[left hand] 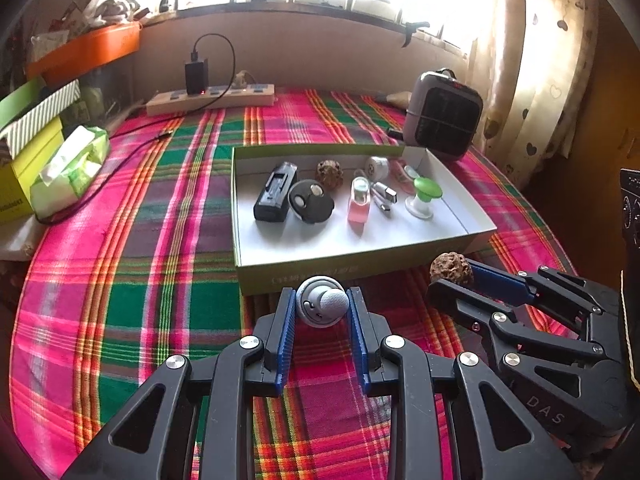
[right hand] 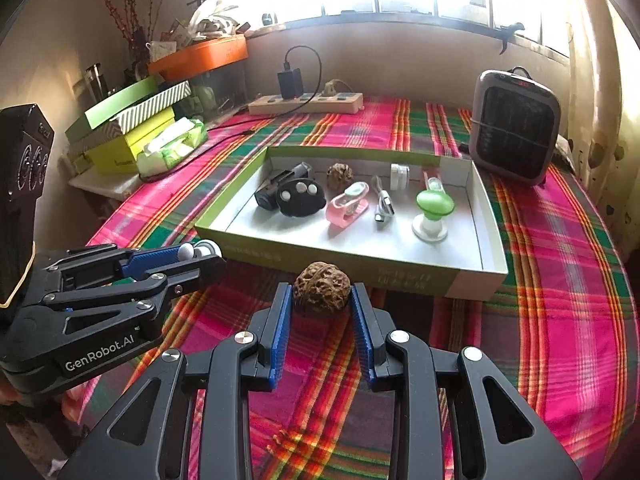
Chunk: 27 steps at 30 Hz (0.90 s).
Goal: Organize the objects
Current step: 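Lift and carry the white knob and brown ball over the tray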
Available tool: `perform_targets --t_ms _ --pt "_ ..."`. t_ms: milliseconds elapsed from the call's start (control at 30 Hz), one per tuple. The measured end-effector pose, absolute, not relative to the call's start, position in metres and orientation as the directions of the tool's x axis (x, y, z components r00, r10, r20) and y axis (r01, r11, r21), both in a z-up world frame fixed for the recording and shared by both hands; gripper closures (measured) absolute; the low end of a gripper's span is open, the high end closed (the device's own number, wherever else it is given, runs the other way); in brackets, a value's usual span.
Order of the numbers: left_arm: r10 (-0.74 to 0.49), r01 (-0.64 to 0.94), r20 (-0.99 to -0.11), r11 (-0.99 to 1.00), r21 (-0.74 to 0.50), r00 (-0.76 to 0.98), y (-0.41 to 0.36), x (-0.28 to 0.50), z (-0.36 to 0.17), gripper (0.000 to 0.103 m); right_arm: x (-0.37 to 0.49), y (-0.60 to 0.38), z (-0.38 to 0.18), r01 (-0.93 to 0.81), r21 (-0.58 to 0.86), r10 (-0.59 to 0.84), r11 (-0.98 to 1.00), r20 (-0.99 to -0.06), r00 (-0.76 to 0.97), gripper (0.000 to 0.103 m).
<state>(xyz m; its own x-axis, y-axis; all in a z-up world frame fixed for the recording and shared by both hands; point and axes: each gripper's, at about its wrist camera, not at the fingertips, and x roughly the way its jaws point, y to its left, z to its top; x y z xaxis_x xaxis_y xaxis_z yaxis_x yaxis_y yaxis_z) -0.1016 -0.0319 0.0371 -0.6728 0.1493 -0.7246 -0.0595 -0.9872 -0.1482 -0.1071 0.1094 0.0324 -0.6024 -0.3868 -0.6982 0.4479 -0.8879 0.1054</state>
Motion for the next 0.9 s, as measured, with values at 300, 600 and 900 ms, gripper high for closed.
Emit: perform_targets --t_ms 300,600,900 --pt "0.144 -0.064 -0.714 -0.988 -0.138 -0.686 -0.031 -0.108 0.045 0.080 -0.113 0.111 0.041 0.445 0.094 -0.382 -0.891 -0.685 -0.620 0.072" --pt "0.141 -0.062 -0.707 -0.989 -0.136 -0.694 -0.034 -0.116 0.051 0.080 -0.121 0.112 0.048 0.446 0.083 -0.379 -0.891 -0.676 -0.631 0.072" --pt "0.154 -0.066 -0.709 -0.986 -0.150 -0.688 -0.037 -0.130 0.053 0.080 -0.135 0.111 0.054 0.446 0.066 -0.371 -0.892 -0.671 -0.642 0.072"
